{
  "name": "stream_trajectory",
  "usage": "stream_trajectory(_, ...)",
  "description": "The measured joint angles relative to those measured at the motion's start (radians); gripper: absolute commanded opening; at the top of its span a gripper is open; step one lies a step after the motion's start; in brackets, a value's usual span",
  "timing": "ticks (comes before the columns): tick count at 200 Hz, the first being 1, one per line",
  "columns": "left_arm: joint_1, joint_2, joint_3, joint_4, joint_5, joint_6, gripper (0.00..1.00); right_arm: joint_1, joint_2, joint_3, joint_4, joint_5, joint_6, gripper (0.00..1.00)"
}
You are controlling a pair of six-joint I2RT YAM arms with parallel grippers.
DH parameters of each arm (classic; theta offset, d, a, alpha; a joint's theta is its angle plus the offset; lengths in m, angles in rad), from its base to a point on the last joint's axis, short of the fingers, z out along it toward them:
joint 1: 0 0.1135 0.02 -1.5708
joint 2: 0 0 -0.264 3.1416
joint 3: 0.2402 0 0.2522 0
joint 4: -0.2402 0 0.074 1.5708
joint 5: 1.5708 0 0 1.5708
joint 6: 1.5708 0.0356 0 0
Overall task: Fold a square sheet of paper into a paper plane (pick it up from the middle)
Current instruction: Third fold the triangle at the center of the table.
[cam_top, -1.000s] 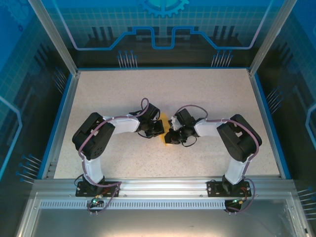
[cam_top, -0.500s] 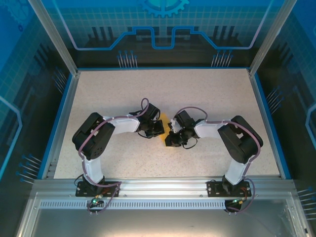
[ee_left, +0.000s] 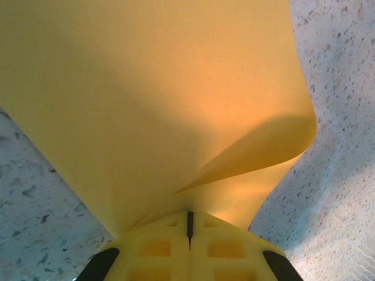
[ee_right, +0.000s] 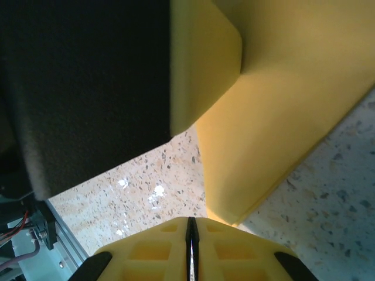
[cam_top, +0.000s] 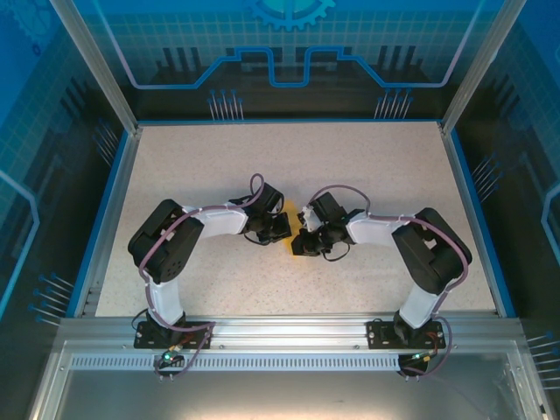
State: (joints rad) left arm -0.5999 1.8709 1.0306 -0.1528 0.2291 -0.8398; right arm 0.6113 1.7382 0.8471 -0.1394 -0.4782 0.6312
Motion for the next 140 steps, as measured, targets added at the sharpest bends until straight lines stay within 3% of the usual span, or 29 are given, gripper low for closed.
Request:
stream_trajectory(75, 0.000, 0.000, 0.000, -0.002, 0.000, 0.000, 0.02, -0.001, 0.031, 0.008, -0.007, 0.007, 0.008, 0.12)
stream_trajectory(140, 0.000, -0.001, 0.000, -0.002, 0.000, 0.001, 0.01, -0.122, 0.000, 0.098, 0.014, 0.051, 0.007, 0.11)
